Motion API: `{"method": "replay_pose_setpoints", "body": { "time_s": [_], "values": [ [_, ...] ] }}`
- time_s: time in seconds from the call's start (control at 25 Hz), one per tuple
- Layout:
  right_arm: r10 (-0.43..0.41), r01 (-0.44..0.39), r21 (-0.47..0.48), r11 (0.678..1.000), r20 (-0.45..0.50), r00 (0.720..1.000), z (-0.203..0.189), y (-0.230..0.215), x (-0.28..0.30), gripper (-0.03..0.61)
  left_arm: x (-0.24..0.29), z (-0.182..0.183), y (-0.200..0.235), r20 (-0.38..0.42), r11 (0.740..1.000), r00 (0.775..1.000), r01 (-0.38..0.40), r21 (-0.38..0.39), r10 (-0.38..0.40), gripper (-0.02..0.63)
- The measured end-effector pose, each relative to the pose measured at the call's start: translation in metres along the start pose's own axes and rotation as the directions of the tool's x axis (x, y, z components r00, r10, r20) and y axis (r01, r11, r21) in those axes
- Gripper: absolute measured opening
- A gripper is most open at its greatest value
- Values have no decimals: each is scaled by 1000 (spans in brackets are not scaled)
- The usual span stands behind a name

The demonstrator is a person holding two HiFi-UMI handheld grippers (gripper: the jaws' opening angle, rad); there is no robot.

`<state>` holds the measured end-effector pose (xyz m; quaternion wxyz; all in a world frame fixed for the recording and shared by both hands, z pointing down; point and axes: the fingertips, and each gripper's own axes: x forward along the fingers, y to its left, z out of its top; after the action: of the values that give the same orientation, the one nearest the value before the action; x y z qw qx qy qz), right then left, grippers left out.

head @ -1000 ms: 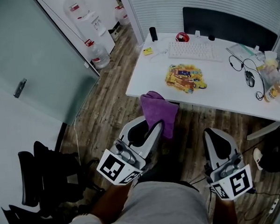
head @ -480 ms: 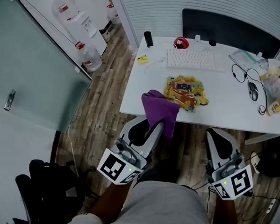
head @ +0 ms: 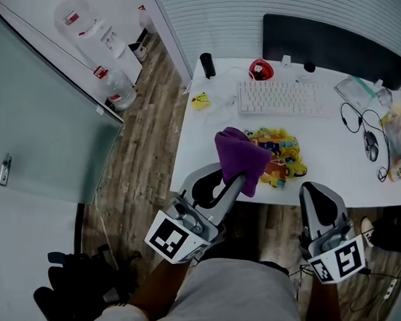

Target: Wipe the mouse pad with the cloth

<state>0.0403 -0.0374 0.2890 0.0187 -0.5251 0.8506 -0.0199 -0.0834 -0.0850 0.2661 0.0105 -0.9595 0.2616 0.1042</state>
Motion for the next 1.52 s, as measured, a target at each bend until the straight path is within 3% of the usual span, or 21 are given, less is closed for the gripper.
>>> {"method": "replay_pose_setpoints", "body": {
  "time_s": [0.48,0.68,0.92,1.32,1.52],
  "values": [
    [-74,73,-10,997,-70,995,-17,-29,38,11,39,-39,38,-87,994,992,85,-72,-91,78],
    [-82,80,-25,996,-104,991,-24,-41,44,11,58,-46,39,-83,991,989,118,-65,-123,78],
    [-73,67,-45,997,-154,985,-36,-56,49,11,76,-60,35,-142,989,980,132,-63,-140,78],
    [-56,46,-45,998,-240,969,-59,-83,57,12,107,-87,26,-268,985,948,169,-24,-169,78],
    [-62,52,-42,998,-271,961,-72,-94,58,14,117,-107,23,-353,982,919,188,-3,-177,78]
  ]
}}
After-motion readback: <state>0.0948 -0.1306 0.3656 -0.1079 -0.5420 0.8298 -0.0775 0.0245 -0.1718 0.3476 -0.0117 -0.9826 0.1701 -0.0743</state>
